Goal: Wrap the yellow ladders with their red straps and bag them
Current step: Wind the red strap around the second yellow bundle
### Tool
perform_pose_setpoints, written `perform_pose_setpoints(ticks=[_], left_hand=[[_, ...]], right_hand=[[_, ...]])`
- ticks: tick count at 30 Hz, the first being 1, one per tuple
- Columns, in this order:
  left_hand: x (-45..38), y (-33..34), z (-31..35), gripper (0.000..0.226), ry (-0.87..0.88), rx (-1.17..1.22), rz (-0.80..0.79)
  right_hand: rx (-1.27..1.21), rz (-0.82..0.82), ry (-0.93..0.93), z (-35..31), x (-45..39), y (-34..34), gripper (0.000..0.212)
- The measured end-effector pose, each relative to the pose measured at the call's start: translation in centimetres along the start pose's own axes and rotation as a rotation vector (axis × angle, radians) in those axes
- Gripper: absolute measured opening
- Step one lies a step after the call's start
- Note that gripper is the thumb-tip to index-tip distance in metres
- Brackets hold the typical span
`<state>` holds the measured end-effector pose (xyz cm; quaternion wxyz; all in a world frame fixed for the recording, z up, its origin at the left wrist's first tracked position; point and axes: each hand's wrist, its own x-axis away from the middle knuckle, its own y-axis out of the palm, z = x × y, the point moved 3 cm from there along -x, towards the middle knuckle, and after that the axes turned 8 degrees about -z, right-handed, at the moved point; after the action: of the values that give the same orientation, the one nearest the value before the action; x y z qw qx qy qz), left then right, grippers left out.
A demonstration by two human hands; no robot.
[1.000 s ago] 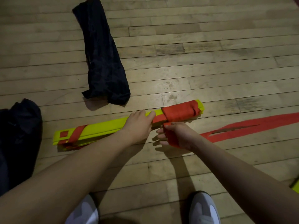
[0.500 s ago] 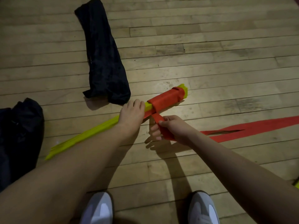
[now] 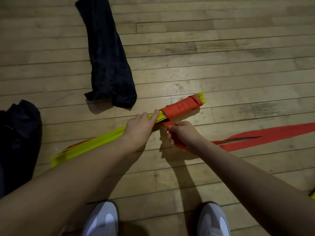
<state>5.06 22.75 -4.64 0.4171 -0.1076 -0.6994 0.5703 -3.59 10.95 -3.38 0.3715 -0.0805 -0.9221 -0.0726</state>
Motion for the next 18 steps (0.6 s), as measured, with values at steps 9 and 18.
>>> perform_pose_setpoints(ticks=[9,18], left_hand=[[-2.7,-0.9,0.4,0.066,0.073,-0.172,0.076],[0.2,1.5,0.7,0.051,0.02,-0.035,0.156]], right_hand=[[-0.182,-0.011,0.021,-0.4,-0.3,-1.1,0.023],[-0.148,0.008,0.116,1.8,-0.2,-0.9,0.017]])
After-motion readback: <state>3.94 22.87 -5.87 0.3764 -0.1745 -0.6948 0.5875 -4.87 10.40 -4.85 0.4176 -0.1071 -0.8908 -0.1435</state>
